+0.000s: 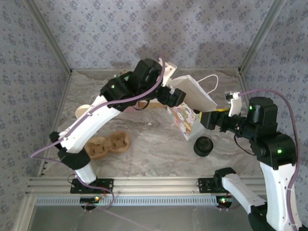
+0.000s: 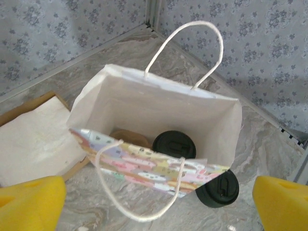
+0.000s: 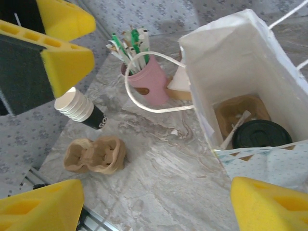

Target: Pack the takeout coffee

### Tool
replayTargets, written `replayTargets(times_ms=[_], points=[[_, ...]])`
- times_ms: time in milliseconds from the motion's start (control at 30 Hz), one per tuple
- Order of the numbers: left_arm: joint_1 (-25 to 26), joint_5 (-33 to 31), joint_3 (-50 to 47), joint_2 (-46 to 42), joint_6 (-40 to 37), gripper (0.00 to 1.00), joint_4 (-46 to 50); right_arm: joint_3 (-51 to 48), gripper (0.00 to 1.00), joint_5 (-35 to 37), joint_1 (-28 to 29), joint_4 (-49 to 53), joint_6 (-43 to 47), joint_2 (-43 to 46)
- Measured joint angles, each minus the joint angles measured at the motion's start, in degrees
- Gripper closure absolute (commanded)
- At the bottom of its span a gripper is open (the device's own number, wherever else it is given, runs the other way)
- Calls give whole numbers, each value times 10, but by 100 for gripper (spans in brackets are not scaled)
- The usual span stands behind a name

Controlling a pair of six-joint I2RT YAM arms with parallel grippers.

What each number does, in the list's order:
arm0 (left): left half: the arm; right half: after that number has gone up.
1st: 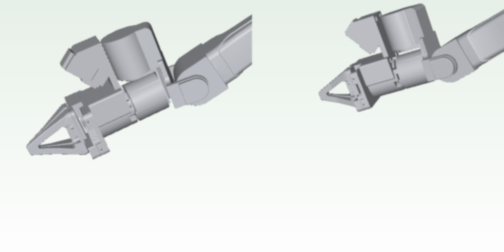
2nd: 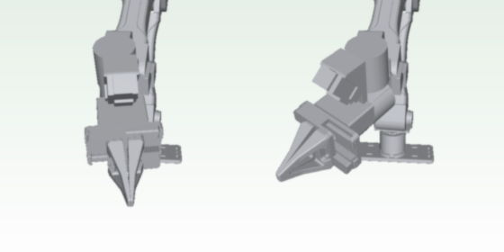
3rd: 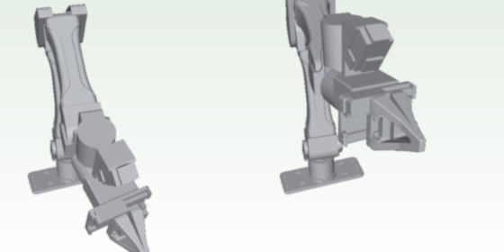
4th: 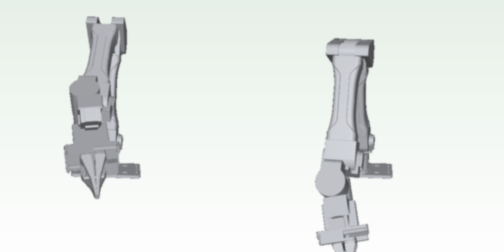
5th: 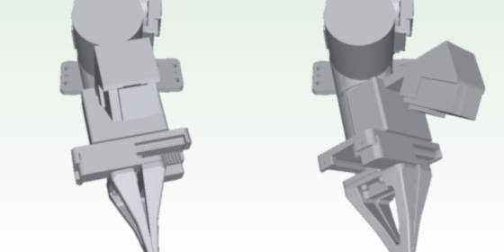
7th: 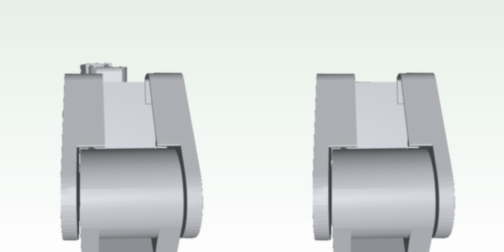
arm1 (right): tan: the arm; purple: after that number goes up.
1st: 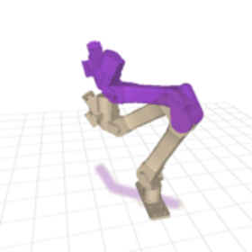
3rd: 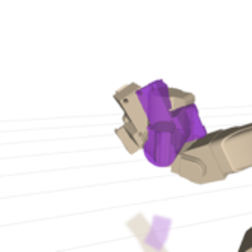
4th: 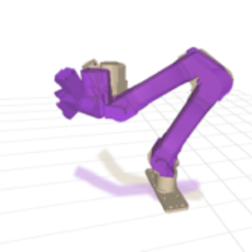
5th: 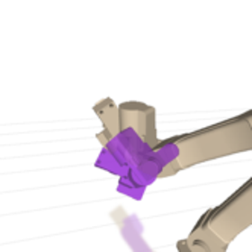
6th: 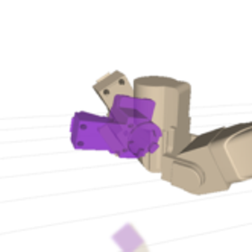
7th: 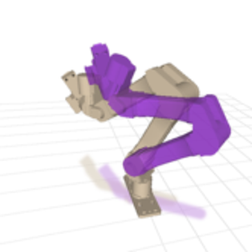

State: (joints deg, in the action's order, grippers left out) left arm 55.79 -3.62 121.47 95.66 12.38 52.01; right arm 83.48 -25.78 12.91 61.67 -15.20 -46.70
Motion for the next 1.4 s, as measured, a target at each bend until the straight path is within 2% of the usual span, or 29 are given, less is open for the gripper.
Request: replayTargets(times_ms=[233, 400, 533, 767, 900, 1000, 1167, 1400], points=[[0, -25, -151, -116, 25, 0, -57, -34, 17, -17, 43, -28, -20, 12], [0, -49, -247, -180, 49, 1, -77, -62, 17, -5, 101, -49, -35, 12], [-6, -64, -296, -203, 68, 6, -79, -68, 17, 22, 149, -59, -40, 8], [-45, -65, -347, -202, 103, 30, -79, -68, 17, 89, 240, -71, -45, -36], [-81, -49, -344, -185, 118, 45, -78, -66, 17, 126, 269, -71, -45, -66], [-104, -36, -309, -142, 122, 53, -61, -60, 17, 151, 277, -70, -45, -82], [-116, -28, -187, -35, 121, 58, -25, -18, 16, 195, 279, -48, -45, -109], [-132, -29, 103, 166, 115, 61, 70, 54, 15, 243, 249, 4, -45, -156]])
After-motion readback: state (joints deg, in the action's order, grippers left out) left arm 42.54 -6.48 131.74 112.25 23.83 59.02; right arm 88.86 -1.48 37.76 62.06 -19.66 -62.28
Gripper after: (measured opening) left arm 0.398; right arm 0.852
